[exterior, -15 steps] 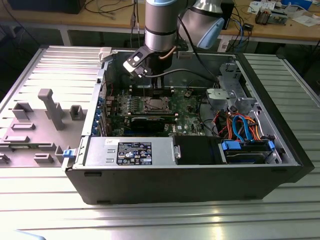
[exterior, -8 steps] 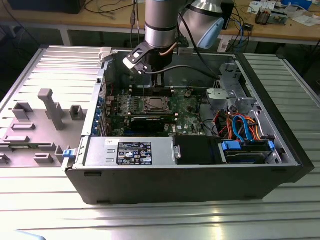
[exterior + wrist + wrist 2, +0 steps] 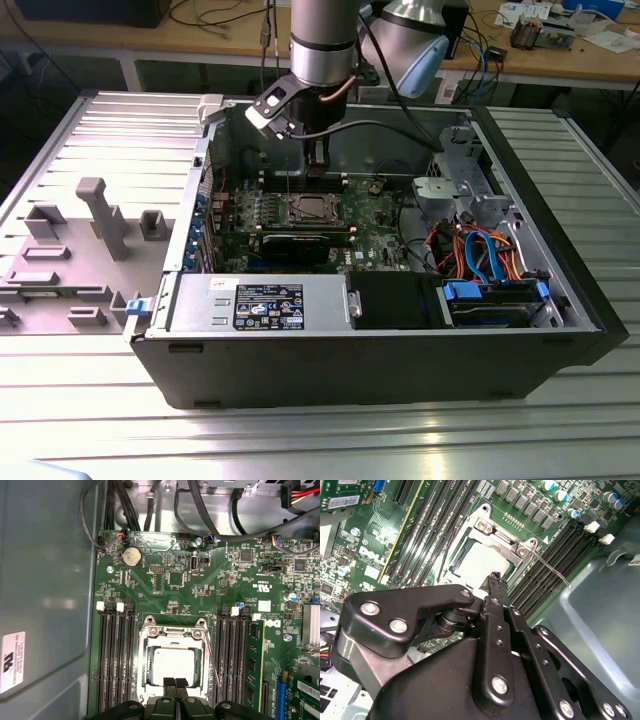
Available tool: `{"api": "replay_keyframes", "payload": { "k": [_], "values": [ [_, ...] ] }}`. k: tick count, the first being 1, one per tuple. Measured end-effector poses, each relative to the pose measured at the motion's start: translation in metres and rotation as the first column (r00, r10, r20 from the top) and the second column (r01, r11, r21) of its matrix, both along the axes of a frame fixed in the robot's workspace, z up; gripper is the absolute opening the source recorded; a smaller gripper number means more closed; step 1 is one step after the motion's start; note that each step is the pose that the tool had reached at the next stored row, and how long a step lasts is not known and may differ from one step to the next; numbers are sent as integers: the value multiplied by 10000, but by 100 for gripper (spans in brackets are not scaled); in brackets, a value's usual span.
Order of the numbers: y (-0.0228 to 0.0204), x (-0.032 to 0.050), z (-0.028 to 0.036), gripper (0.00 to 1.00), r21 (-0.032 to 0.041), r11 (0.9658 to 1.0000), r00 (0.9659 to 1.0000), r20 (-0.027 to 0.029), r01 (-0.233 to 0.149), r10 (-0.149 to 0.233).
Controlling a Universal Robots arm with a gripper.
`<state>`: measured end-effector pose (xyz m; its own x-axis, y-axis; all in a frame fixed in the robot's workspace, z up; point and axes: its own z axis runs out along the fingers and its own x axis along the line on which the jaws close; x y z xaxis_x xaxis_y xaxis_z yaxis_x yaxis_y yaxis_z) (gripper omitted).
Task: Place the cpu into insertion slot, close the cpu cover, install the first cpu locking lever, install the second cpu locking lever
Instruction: 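Install the first cpu locking lever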
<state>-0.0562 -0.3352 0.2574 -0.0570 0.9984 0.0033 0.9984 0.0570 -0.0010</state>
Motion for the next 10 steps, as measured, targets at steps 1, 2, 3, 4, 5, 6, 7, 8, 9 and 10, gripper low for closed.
{"api": "replay_keyframes", "payload": {
  "k": [1, 2, 3, 4, 5, 6, 7, 8, 9, 10],
  "values": [
    [0, 0, 16, 11, 0, 10000, 10000, 0, 0, 0],
    [0, 0, 39, 11, 0, 10000, 10000, 1, 1, -1],
    [0, 0, 57, 11, 0, 10000, 10000, 0, 0, 0],
    [0, 0, 86, 11, 0, 10000, 10000, 1, 0, 0],
    [0, 0, 100, 11, 0, 10000, 10000, 1, 0, 0],
    [0, 0, 100, 11, 1, 10000, 10000, 1, 0, 0],
    [0, 0, 100, 11, 2, 10000, 10000, 1, 0, 0],
    [0, 0, 100, 11, 1, 10000, 10000, 1, 0, 0],
    [0, 0, 101, 11, 1, 10000, 10000, 1, 0, 0],
    [0, 0, 101, 11, 0, 10000, 10000, 0, 0, 0]
  ]
}}
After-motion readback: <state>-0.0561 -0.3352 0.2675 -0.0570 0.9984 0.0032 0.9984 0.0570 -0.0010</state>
